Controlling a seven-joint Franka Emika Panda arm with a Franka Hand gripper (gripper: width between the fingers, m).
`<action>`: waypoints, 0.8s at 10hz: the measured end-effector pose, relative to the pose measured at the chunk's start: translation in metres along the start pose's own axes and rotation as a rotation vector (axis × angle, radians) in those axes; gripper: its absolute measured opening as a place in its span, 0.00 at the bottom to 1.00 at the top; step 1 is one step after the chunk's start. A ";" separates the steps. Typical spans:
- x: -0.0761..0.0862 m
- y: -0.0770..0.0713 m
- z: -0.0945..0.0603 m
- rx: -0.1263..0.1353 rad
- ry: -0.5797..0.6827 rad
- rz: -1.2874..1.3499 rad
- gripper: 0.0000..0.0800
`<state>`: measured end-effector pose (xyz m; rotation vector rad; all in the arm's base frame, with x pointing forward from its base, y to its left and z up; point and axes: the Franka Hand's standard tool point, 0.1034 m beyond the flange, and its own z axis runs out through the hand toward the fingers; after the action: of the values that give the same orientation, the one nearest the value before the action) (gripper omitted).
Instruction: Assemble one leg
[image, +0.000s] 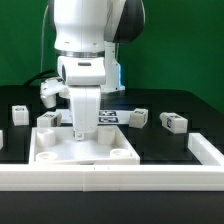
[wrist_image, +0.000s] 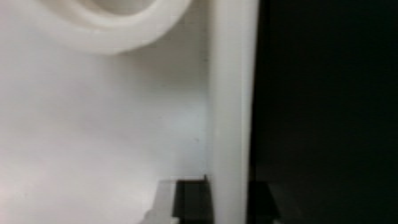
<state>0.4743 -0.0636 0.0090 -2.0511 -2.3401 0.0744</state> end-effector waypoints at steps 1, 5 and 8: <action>0.001 0.000 0.000 -0.001 0.001 0.007 0.07; 0.075 0.005 0.000 -0.022 0.030 0.140 0.07; 0.102 0.012 0.000 -0.041 0.038 0.124 0.07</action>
Offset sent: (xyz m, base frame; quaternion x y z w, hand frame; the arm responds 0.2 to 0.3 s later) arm -0.0160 0.0764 -0.0028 -0.0017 0.0216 0.0517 0.9984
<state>0.4725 0.0393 0.0071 -2.1949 -2.2093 -0.0093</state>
